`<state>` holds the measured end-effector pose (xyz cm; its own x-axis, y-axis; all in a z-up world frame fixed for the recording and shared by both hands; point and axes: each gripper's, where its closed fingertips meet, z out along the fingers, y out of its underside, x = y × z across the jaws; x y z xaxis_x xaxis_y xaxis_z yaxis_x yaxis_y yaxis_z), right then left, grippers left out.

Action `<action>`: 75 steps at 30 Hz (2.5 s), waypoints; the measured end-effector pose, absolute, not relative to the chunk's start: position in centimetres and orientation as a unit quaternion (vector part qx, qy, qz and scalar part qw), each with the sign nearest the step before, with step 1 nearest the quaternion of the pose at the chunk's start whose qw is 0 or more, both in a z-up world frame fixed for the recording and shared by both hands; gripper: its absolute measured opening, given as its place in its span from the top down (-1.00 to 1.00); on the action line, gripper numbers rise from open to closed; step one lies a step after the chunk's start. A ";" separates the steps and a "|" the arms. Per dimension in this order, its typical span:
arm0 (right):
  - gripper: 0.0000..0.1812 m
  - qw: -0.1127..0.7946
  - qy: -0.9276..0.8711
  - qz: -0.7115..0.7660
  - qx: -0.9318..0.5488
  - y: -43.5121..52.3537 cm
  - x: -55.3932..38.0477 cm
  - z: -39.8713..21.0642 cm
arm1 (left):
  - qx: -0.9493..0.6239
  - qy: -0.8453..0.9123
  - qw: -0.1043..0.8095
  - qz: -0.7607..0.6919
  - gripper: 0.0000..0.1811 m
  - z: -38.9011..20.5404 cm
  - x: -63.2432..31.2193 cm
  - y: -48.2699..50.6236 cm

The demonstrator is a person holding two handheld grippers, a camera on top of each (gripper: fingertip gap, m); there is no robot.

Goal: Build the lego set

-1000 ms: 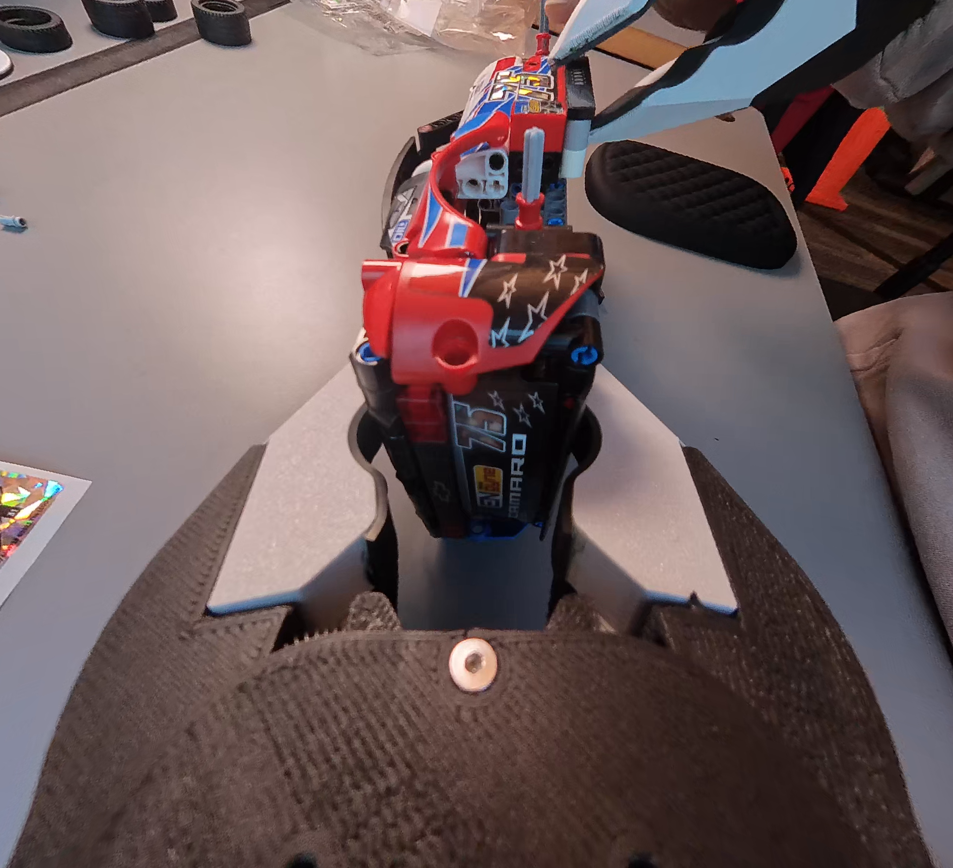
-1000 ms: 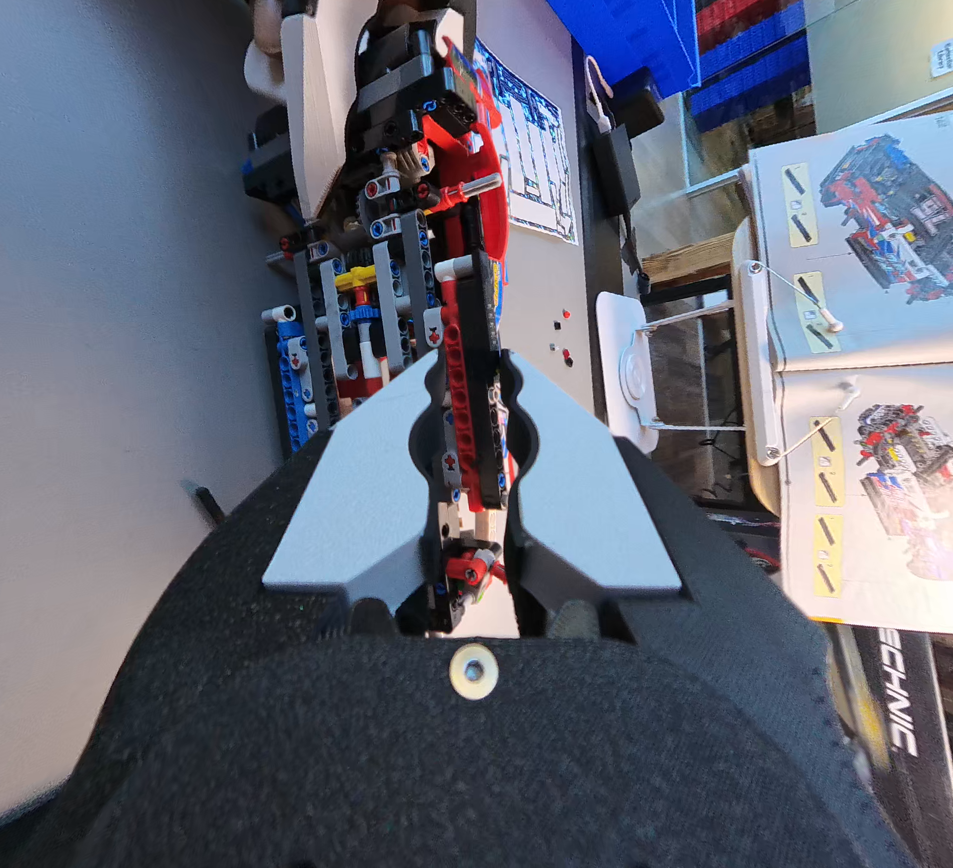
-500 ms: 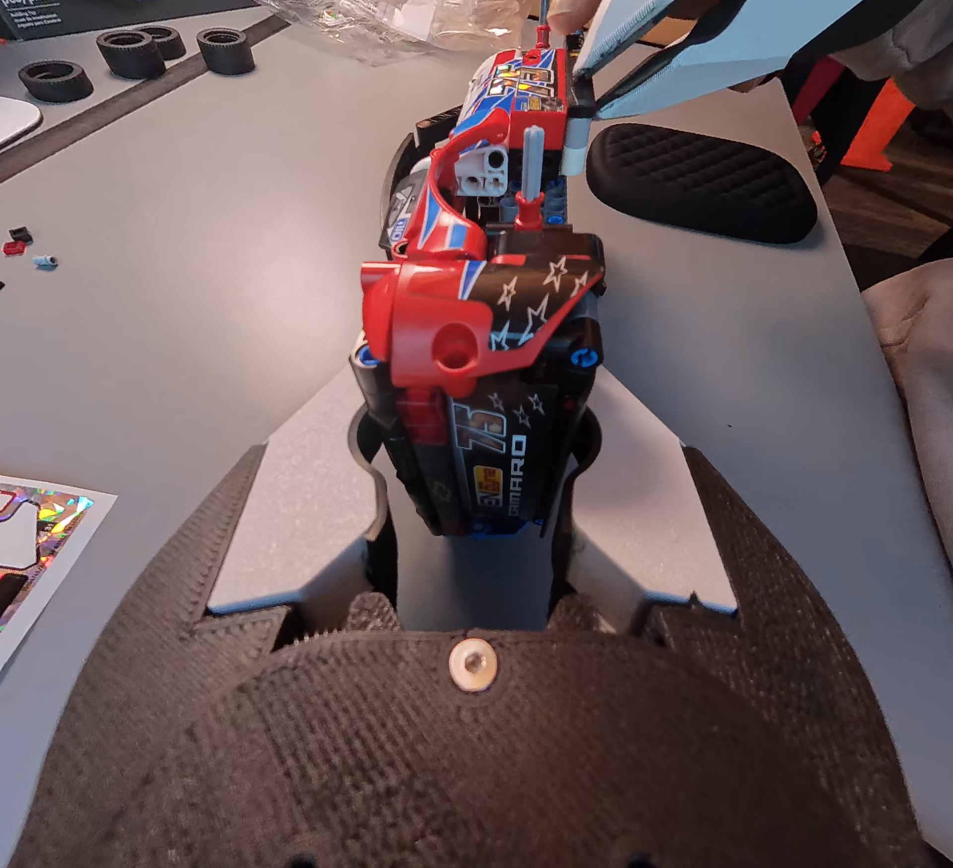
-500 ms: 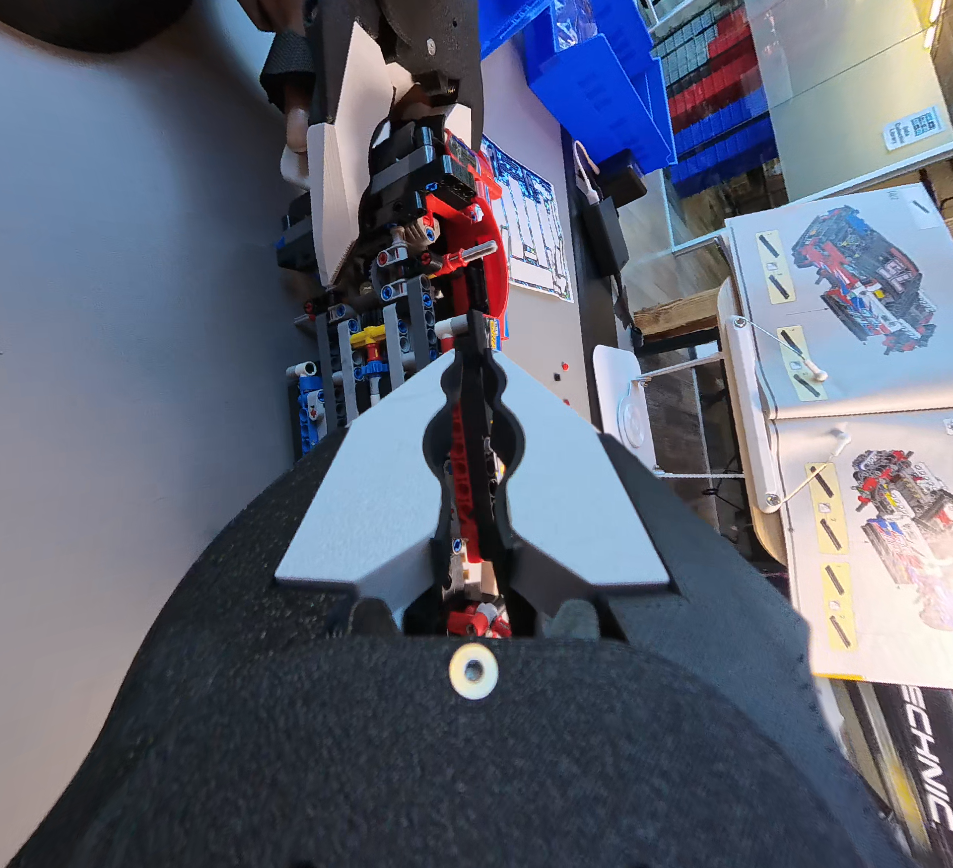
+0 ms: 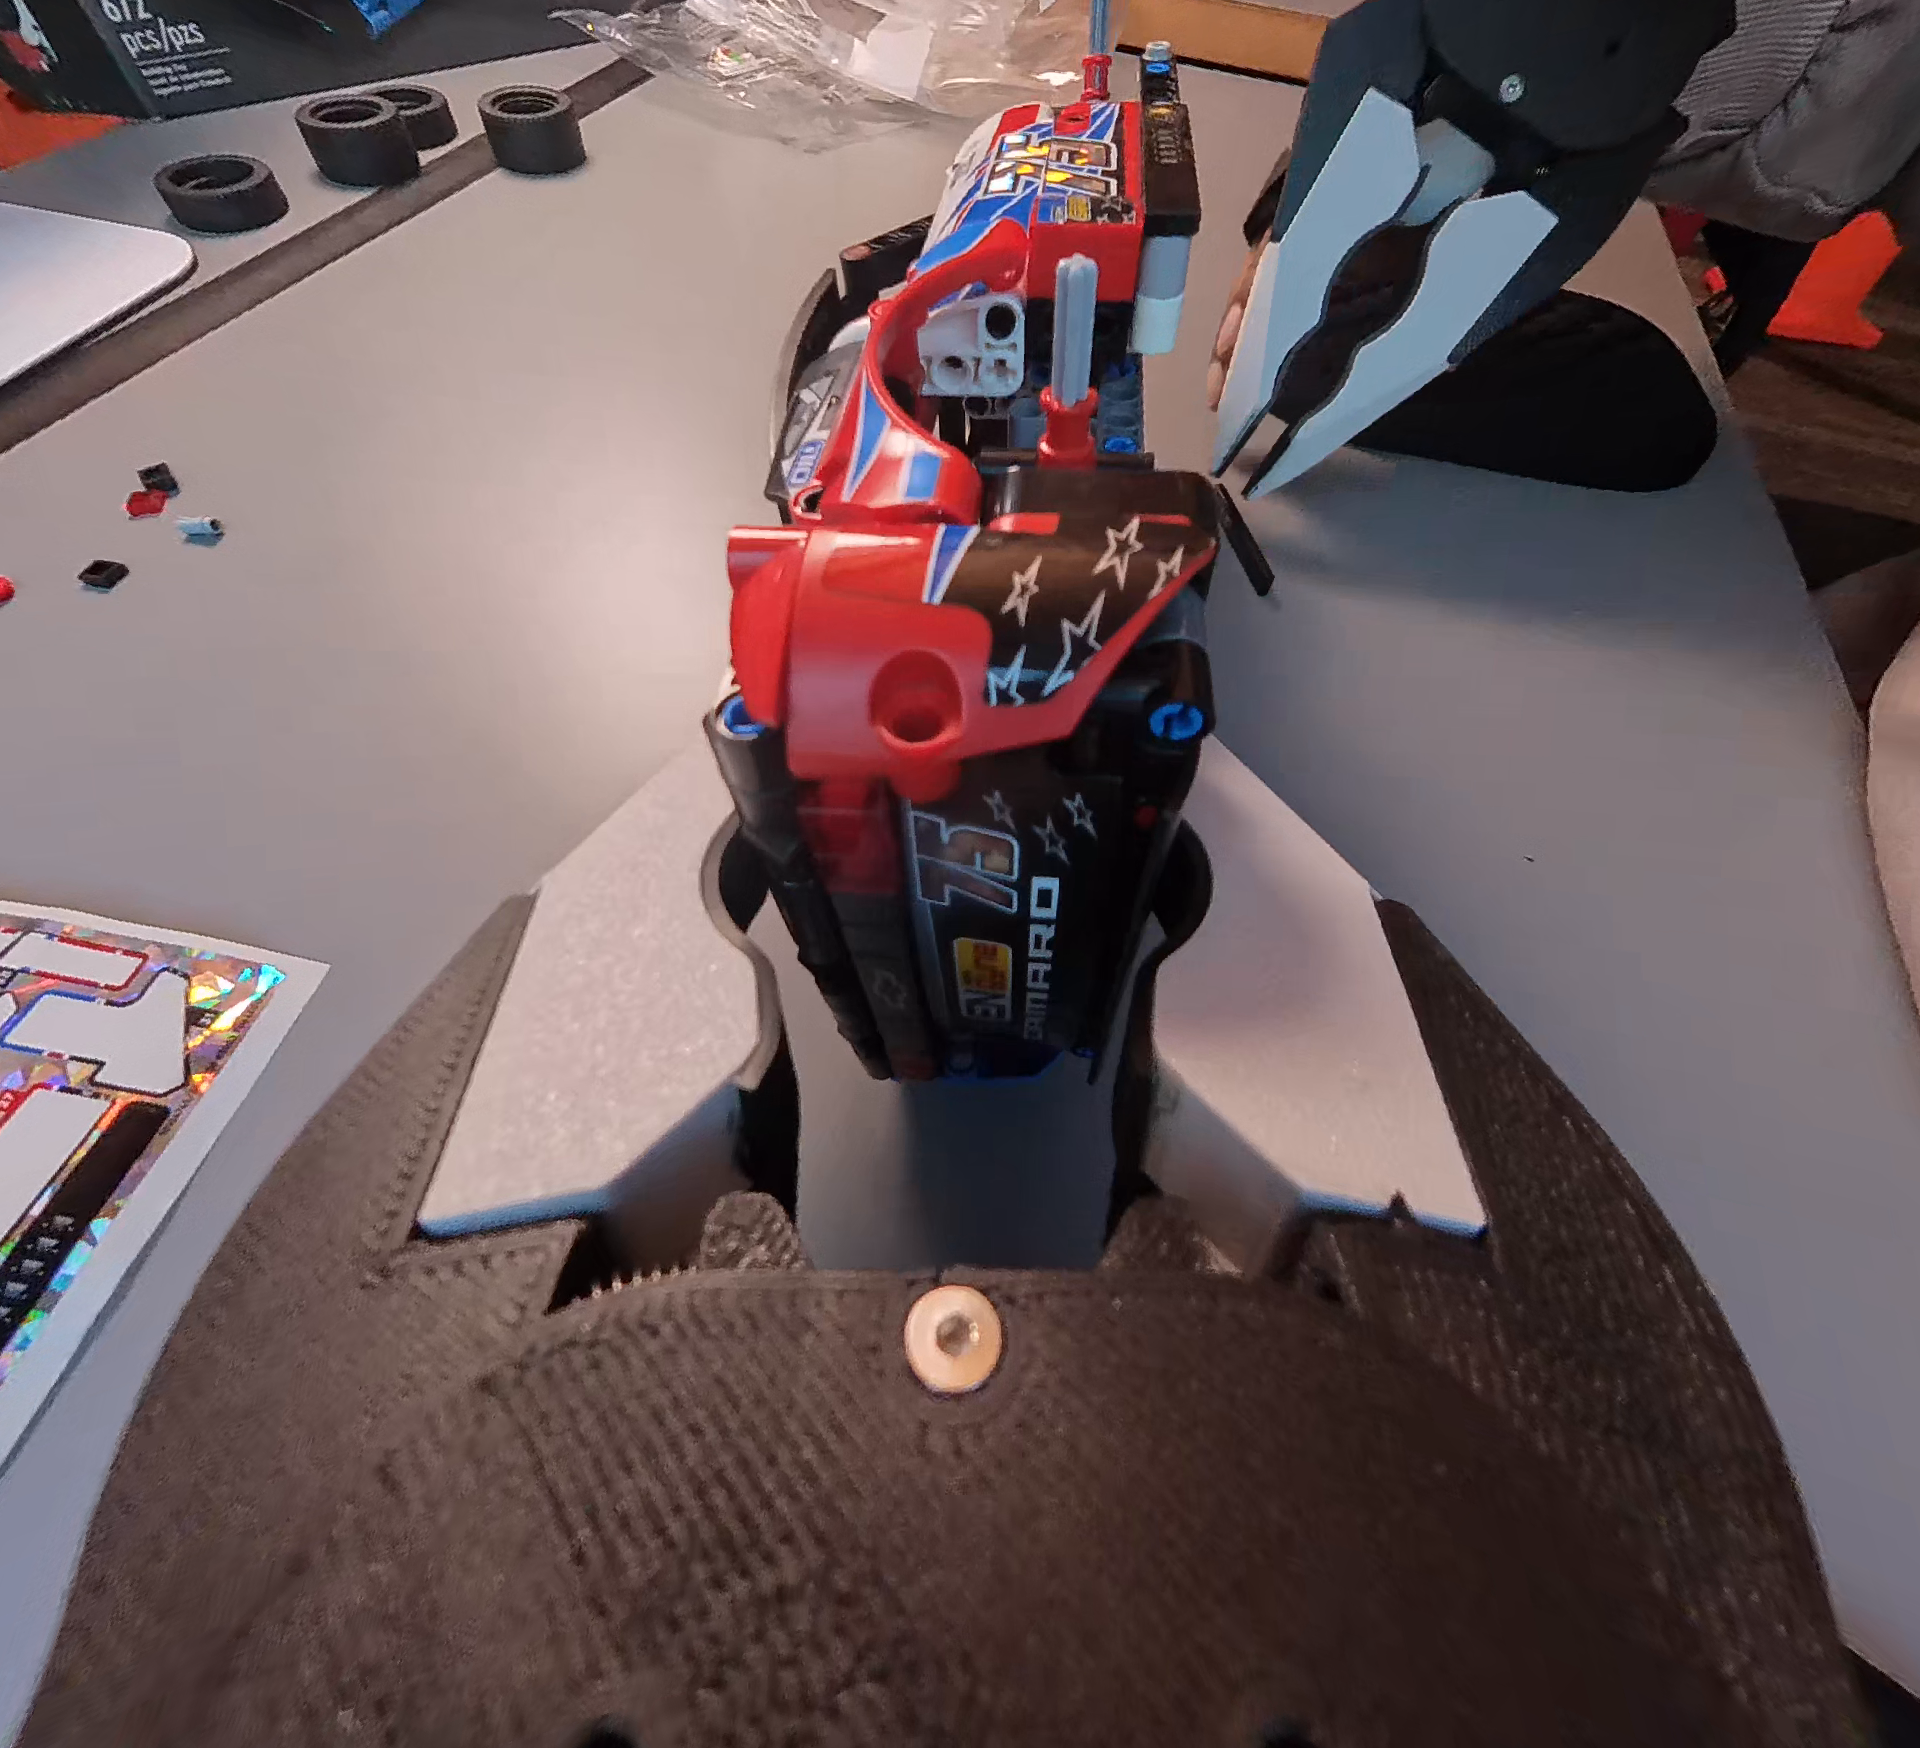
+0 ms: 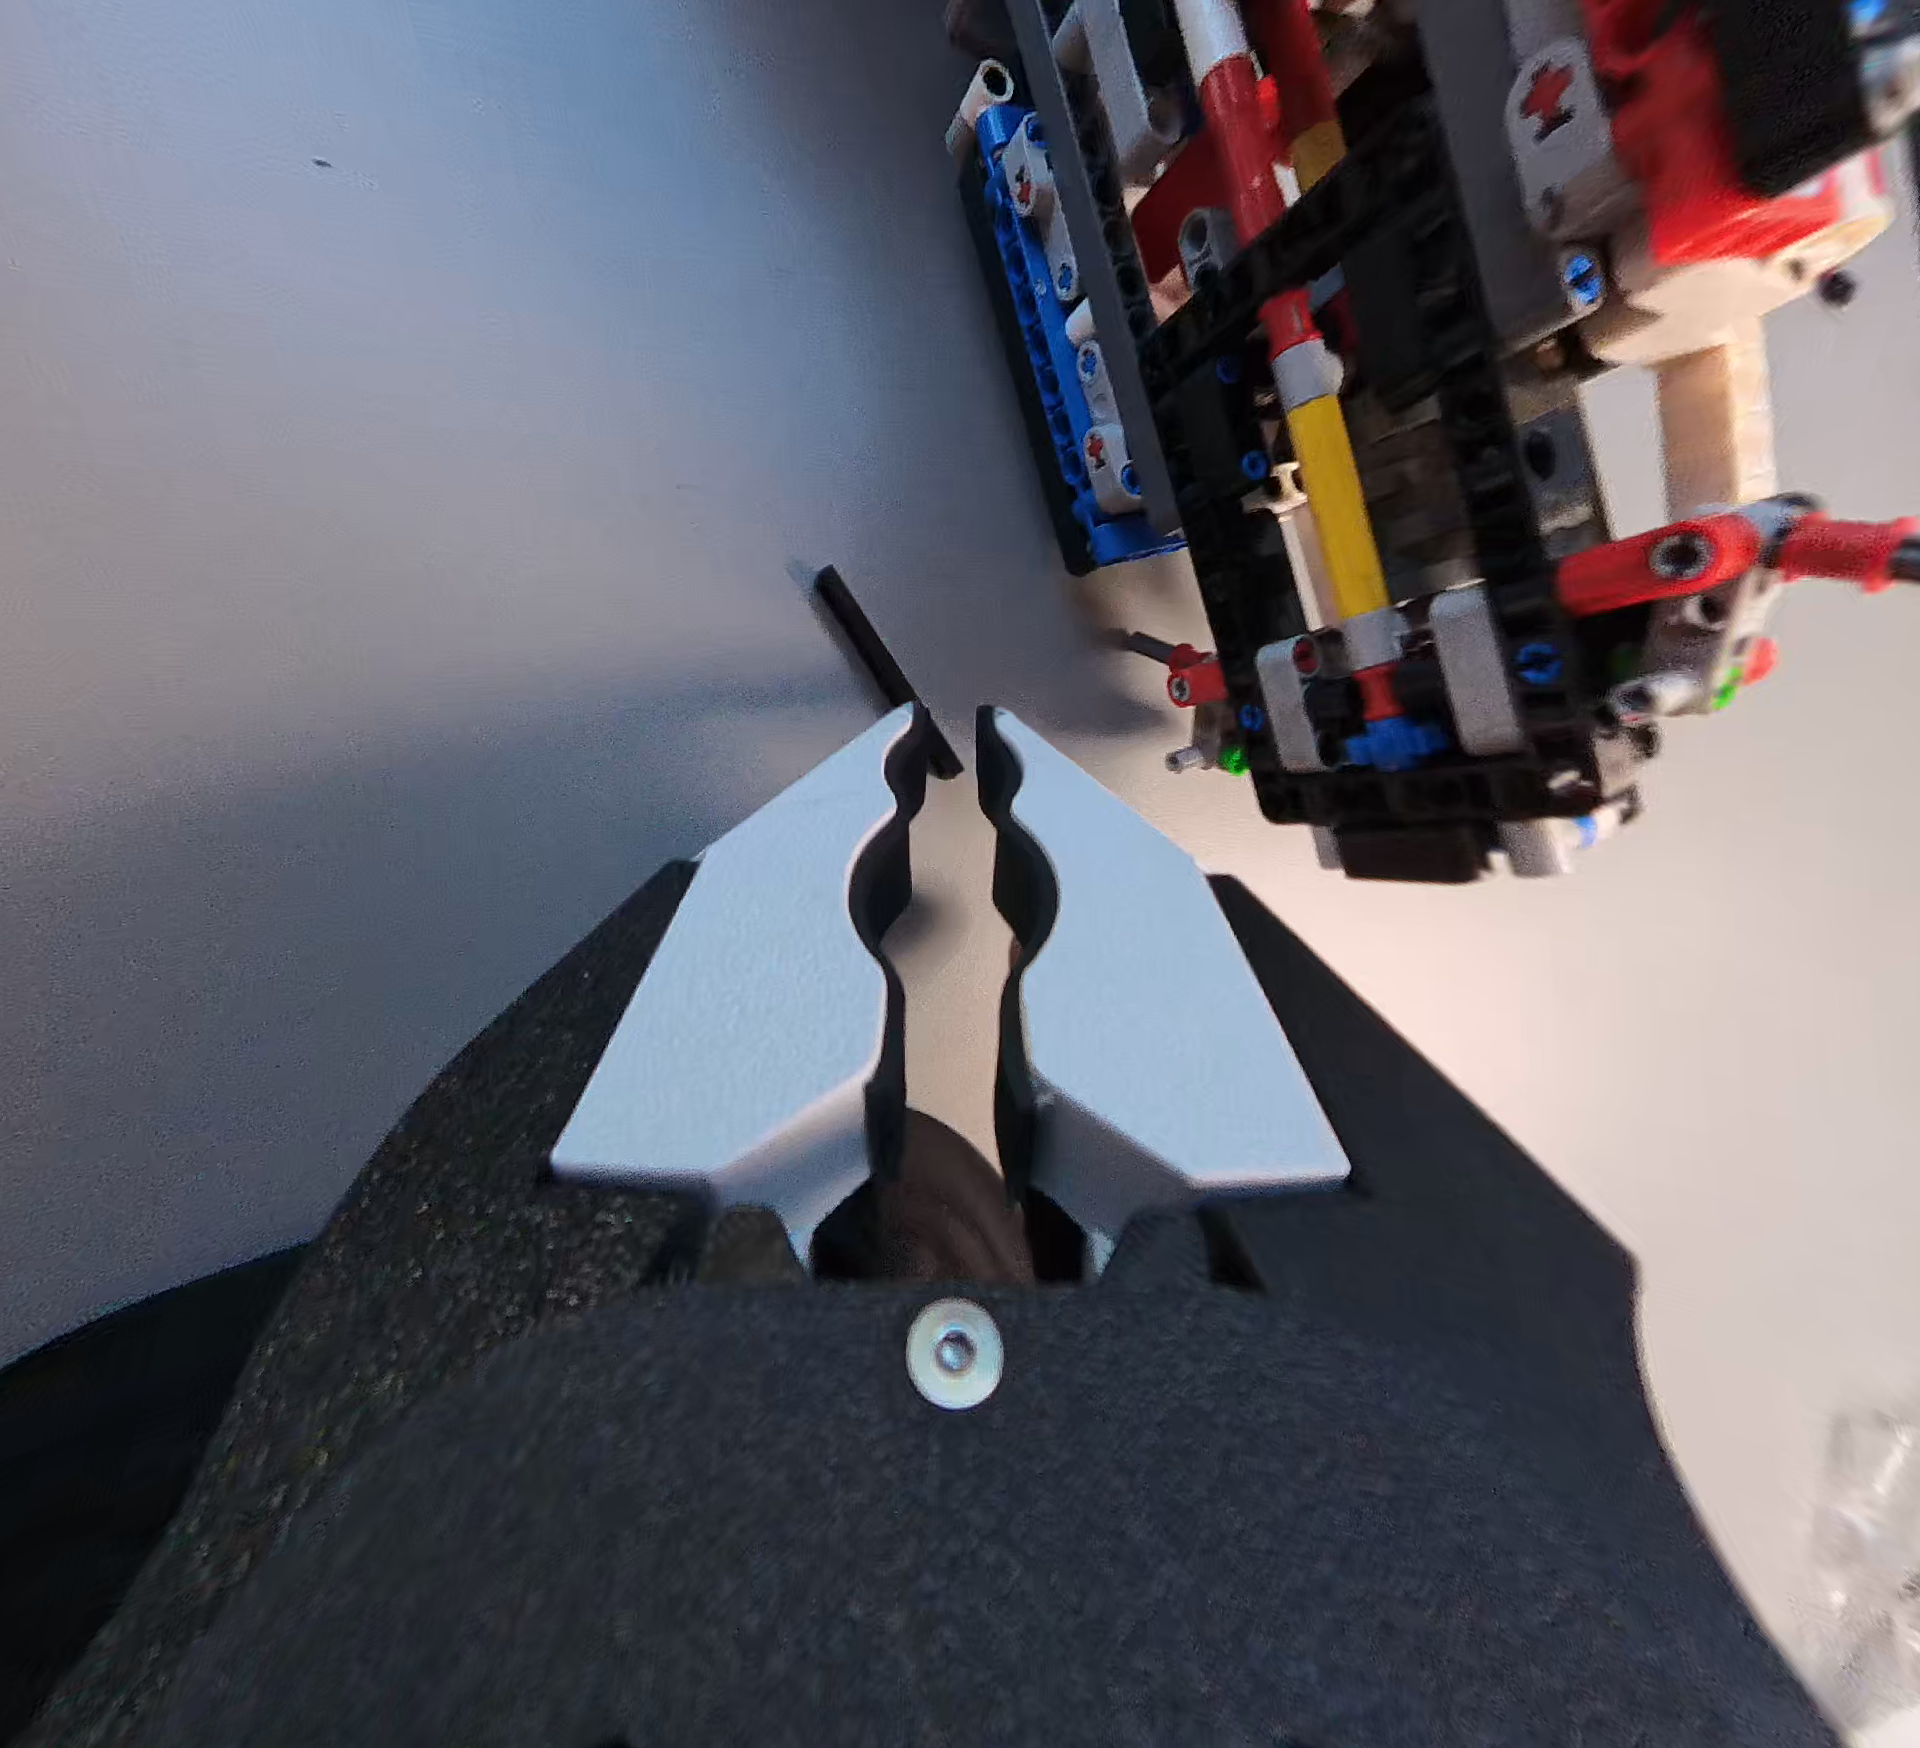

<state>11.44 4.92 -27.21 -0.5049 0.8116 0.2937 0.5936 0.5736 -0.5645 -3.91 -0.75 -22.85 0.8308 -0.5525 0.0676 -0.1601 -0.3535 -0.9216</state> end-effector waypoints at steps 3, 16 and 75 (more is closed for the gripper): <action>0.96 0.249 -0.843 0.222 -0.423 4.5 11.1 -27.8 | -0.801 0.217 0.525 -0.189 0.20 -22.8 -4.1 -0.7; 0.90 0.224 -0.851 0.243 -0.407 3.0 12.1 -27.5 | -0.798 0.205 0.528 -0.206 0.20 -22.8 -4.2 -0.5; 0.91 0.134 -0.908 0.195 -0.346 4.1 4.6 -15.5 | -0.781 0.257 0.541 -0.177 0.20 -22.6 -3.5 -1.1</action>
